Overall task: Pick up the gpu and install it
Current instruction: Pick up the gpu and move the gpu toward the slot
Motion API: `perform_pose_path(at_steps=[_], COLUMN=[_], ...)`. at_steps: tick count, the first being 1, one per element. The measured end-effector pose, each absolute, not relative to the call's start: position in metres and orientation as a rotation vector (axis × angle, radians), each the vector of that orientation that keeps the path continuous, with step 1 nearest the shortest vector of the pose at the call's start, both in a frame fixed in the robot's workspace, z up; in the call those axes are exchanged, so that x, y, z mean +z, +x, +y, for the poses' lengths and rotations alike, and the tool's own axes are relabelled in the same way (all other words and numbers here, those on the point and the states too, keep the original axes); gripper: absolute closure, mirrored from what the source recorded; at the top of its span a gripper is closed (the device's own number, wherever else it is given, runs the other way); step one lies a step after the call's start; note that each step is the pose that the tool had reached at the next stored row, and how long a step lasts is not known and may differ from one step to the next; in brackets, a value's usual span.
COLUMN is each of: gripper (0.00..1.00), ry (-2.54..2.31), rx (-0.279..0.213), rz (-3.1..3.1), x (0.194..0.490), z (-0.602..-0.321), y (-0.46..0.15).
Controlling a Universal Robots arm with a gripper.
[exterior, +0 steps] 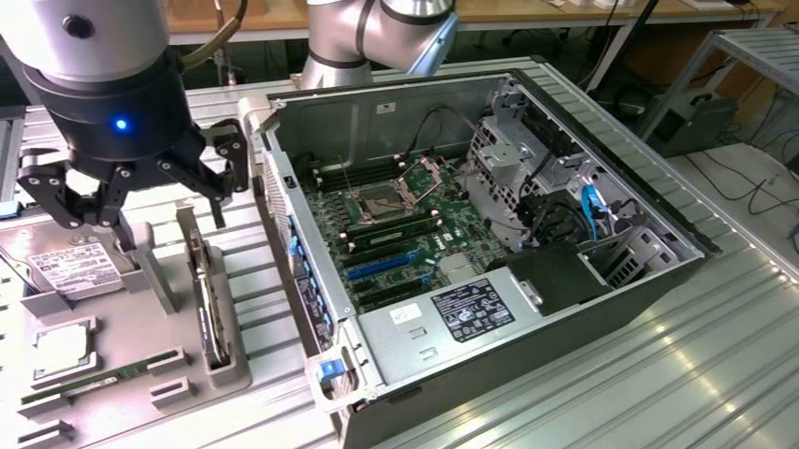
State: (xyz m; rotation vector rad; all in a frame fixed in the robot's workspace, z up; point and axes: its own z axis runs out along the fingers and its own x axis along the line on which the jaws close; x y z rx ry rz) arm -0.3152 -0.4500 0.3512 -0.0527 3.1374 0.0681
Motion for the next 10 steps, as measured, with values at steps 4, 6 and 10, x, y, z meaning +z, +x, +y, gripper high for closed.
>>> perform_pose_path(at_steps=[4, 6, 10], gripper=[0.22, 0.22, 0.22], ry=[-0.056, -0.057, -0.061], rx=[0.068, 0.068, 0.068], rz=[3.137, 3.137, 3.137], x=[0.344, 0.340, 0.332], z=[-0.453, -0.453, -0.454], y=[-0.315, -0.315, -0.315])
